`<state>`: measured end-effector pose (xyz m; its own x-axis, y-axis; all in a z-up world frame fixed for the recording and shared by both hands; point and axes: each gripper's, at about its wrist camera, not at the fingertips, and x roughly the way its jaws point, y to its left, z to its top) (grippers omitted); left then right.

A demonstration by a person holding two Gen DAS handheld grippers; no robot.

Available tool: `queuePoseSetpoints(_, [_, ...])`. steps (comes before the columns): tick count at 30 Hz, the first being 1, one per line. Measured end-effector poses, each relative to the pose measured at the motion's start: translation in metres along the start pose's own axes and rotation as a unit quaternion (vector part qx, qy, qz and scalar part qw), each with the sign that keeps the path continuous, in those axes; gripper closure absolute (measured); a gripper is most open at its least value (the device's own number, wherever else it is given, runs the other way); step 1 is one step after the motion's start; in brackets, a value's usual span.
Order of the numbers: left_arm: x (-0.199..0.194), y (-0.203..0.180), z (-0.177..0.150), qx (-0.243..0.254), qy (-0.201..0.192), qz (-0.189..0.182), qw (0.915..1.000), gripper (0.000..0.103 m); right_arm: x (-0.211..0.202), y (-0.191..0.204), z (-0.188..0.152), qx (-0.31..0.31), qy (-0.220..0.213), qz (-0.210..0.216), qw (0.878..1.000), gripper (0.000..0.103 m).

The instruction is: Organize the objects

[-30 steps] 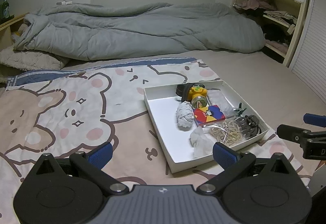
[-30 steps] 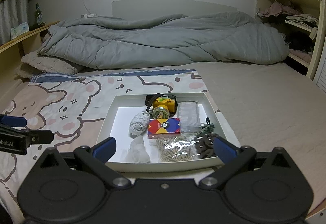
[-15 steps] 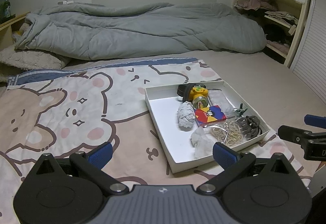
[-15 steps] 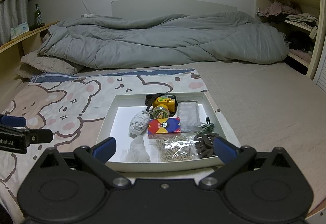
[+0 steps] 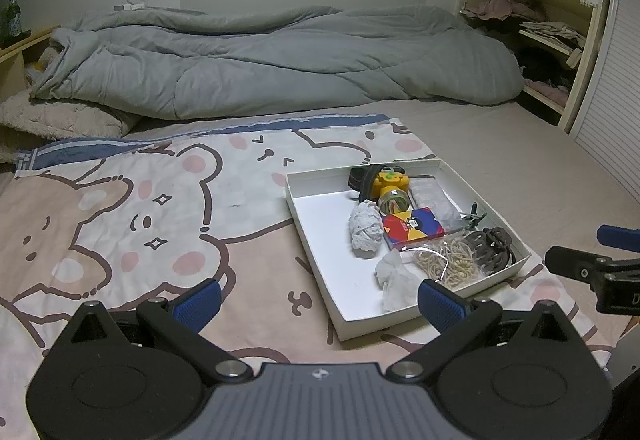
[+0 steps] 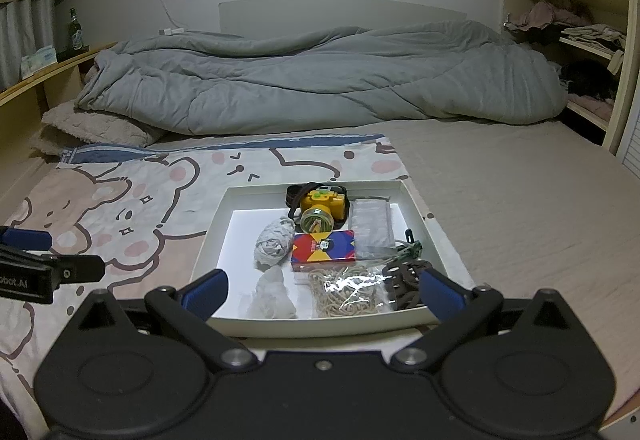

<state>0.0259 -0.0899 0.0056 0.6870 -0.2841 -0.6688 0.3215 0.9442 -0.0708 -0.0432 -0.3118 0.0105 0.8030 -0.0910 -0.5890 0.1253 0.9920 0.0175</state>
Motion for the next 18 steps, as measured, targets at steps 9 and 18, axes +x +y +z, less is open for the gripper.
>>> queuePoseSetpoints(9, [-0.0002,-0.0001,0.0005,0.001,-0.001,-0.001,1.0000,0.000,0.0005,-0.0006,0.0007,0.001,0.000,0.001,1.000,0.000])
queuePoseSetpoints(18, [0.0004,-0.0014,0.0000,0.001,0.001,-0.002,1.0000,0.000,-0.0001,-0.0002,0.0003,0.002,0.000,0.003,1.000,0.000])
